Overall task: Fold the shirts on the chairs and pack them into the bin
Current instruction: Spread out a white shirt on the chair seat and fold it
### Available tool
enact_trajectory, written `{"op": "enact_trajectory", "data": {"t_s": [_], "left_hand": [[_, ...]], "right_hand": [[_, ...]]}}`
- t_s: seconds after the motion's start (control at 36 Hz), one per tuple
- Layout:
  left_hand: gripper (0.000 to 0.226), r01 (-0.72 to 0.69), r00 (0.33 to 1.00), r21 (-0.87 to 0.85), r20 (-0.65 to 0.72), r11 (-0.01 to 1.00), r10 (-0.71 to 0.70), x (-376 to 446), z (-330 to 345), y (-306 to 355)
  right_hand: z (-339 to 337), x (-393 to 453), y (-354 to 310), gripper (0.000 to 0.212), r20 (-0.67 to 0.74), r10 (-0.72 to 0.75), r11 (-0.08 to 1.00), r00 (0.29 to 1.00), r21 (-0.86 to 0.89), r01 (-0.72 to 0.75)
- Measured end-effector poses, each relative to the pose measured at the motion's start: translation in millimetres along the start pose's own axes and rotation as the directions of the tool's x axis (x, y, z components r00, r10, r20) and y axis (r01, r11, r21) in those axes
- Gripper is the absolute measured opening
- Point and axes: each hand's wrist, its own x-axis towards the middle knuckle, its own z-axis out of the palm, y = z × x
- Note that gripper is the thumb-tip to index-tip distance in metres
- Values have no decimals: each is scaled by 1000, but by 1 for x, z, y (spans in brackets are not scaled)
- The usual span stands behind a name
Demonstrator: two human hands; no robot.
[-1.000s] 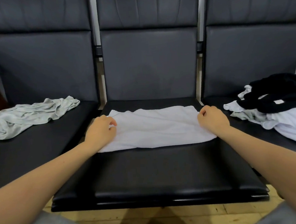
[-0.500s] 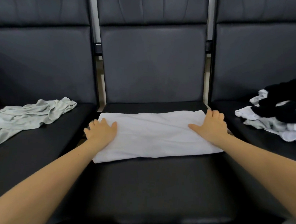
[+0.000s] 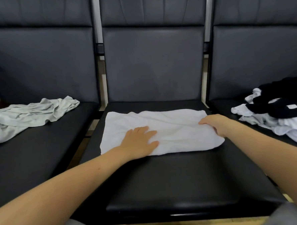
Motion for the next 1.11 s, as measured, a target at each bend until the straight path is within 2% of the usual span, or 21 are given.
{"op": "enact_trajectory", "data": {"t_s": [0.08,0.17,0.25,0.31,0.39,0.47,0.56,0.61,0.67,0.72,0.81,0.89,0.92,0.97,1.06,1.11], "left_hand": [[53,-29,1000,-24,8,999,30,-7,-2,1],[45,-56,997,-148,-52,987,49,-14,-5,-4],[31,-37,984,-307,-176,951,-19,-19,-10,-16],[28,8,970,-356,-225,934,-94,-21,-13,-25],[28,91,950,-428,-234,899,-207,-24,-18,-36],[29,125,928,-500,-246,857,-279,-26,-21,-42],[32,153,920,-506,-241,849,-310,-28,-23,-41],[32,162,923,-484,-235,860,-306,-29,-24,-39],[34,185,925,-455,-218,871,-311,-29,-26,-37],[37,202,920,-468,-210,860,-330,-29,-26,-35],[35,204,913,-551,-191,809,-361,-25,-22,-36],[27,242,908,-549,-163,800,-386,-20,-23,-35],[31,253,905,-544,-160,800,-394,-18,-24,-33],[38,250,901,-558,-166,791,-401,-14,-25,-29],[29,205,898,-615,-190,762,-396,-10,-23,-26],[19,219,886,-607,-204,764,-416,-6,-20,-25]], "right_hand": [[-1,-9,-3,61,86,173,968,981,167,-186],[-2,-26,-13,47,117,127,950,985,271,-155],[8,-42,-30,35,136,-33,964,990,264,-5],[19,-49,-42,43,40,-183,968,982,185,172],[40,-63,-59,43,-4,-320,942,947,108,319],[68,-79,-74,38,101,-446,894,890,0,448],[91,-98,-78,40,312,-449,856,838,-121,503],[99,-101,-76,43,509,-360,899,782,-35,436],[101,-100,-76,42,600,-322,929,733,51,366],[97,-94,-76,36,553,-356,923,753,79,378],[85,-80,-74,28,363,-392,917,845,86,389],[73,-61,-63,27,233,-337,936,912,-18,351],[71,-55,-57,30,206,-319,940,925,-54,336],[70,-45,-45,44,174,-278,945,945,-127,301],[78,-37,-27,69,223,-238,921,945,-258,292],[85,-34,-19,62,273,-274,880,922,-315,355]]}}
